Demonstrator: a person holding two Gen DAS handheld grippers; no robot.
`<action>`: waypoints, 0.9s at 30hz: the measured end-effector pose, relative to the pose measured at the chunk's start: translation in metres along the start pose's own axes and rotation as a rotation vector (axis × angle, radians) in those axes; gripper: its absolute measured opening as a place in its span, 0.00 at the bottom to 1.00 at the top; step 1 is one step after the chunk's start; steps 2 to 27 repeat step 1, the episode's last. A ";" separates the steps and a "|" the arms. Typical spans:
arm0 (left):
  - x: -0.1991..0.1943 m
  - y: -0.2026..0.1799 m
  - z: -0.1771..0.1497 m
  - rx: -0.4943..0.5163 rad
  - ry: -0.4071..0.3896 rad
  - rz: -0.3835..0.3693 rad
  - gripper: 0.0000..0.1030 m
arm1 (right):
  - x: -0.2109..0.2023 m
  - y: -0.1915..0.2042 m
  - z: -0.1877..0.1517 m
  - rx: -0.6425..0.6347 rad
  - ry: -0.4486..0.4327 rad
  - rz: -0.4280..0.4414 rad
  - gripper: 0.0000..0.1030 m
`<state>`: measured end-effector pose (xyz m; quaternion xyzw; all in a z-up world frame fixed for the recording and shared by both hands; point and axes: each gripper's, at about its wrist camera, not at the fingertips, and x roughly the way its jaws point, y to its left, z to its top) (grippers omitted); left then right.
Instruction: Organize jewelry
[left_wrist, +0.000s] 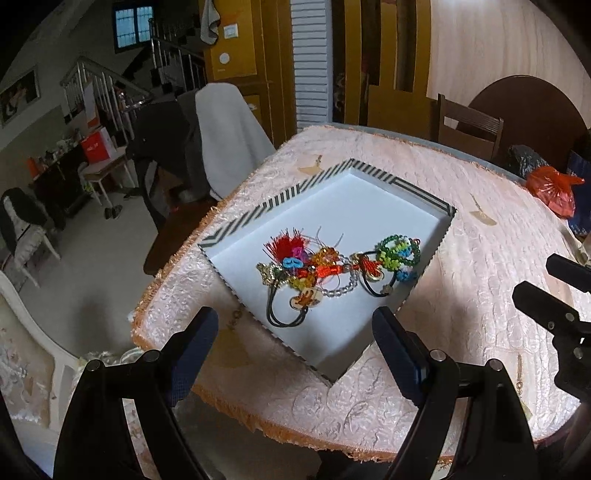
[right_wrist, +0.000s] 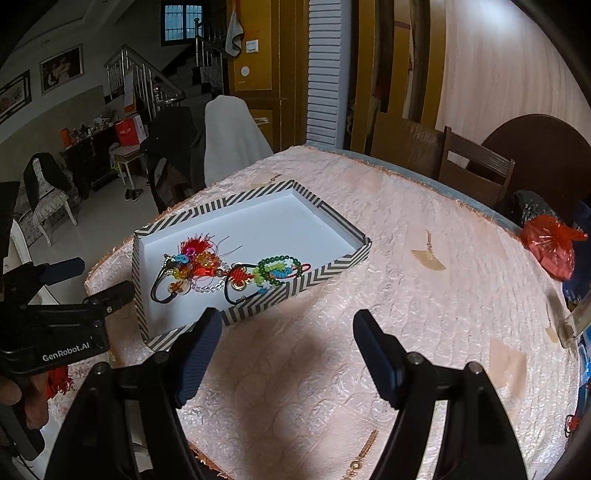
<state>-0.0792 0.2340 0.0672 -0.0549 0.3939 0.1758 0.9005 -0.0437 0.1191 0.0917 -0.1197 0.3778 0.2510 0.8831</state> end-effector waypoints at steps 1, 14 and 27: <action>-0.001 -0.001 0.000 0.005 -0.003 -0.001 0.90 | 0.000 0.000 0.000 -0.001 0.001 0.001 0.75; -0.001 -0.001 0.000 0.005 -0.003 -0.001 0.90 | 0.000 0.000 0.000 -0.001 0.001 0.001 0.75; -0.001 -0.001 0.000 0.005 -0.003 -0.001 0.90 | 0.000 0.000 0.000 -0.001 0.001 0.001 0.75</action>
